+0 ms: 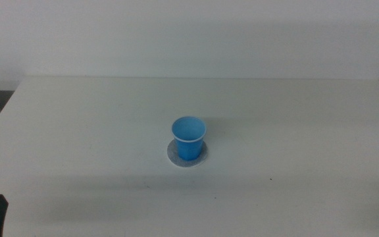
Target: Place an empty cup on a cup mat.
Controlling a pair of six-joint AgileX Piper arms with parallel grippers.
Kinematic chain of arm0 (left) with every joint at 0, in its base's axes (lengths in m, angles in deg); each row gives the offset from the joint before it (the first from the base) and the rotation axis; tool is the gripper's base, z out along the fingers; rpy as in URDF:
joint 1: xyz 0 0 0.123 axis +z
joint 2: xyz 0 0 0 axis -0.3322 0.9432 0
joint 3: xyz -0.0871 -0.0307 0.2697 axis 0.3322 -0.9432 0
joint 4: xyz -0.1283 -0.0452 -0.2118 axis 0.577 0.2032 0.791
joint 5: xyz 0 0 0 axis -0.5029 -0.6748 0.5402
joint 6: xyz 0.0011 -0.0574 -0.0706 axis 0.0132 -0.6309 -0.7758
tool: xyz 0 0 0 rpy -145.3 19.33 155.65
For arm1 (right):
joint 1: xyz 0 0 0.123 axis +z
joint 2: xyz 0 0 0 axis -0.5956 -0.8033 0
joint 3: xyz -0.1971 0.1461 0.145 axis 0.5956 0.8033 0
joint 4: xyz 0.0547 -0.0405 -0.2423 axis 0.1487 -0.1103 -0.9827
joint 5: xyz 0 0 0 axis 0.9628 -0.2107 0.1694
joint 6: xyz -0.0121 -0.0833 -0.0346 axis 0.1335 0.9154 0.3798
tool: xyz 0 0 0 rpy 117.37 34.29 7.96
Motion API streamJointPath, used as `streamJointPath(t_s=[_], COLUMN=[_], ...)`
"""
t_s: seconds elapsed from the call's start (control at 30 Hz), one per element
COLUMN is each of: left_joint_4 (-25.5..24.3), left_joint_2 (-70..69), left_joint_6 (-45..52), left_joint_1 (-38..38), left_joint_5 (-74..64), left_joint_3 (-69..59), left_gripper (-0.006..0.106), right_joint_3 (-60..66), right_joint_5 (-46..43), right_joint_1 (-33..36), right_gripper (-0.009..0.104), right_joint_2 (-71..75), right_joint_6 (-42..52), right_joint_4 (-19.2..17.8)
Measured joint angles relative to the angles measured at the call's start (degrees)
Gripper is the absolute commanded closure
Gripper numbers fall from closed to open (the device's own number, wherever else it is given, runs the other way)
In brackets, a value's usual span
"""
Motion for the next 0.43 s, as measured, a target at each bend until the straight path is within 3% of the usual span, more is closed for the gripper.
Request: streamJointPath(t_s=[0.43], left_joint_4=[0.96], left_joint_2=[0.00], left_joint_6=[0.43], left_joint_1=[0.23], left_joint_5=[2.22], left_joint_3=[-0.50], left_gripper=[0.007], right_joint_3=[0.00], right_joint_5=[0.00], right_joint_1=[0.00], right_gripper=[0.002], right_joint_2=[0.00], right_joint_6=[0.00], right_joint_4=[0.00])
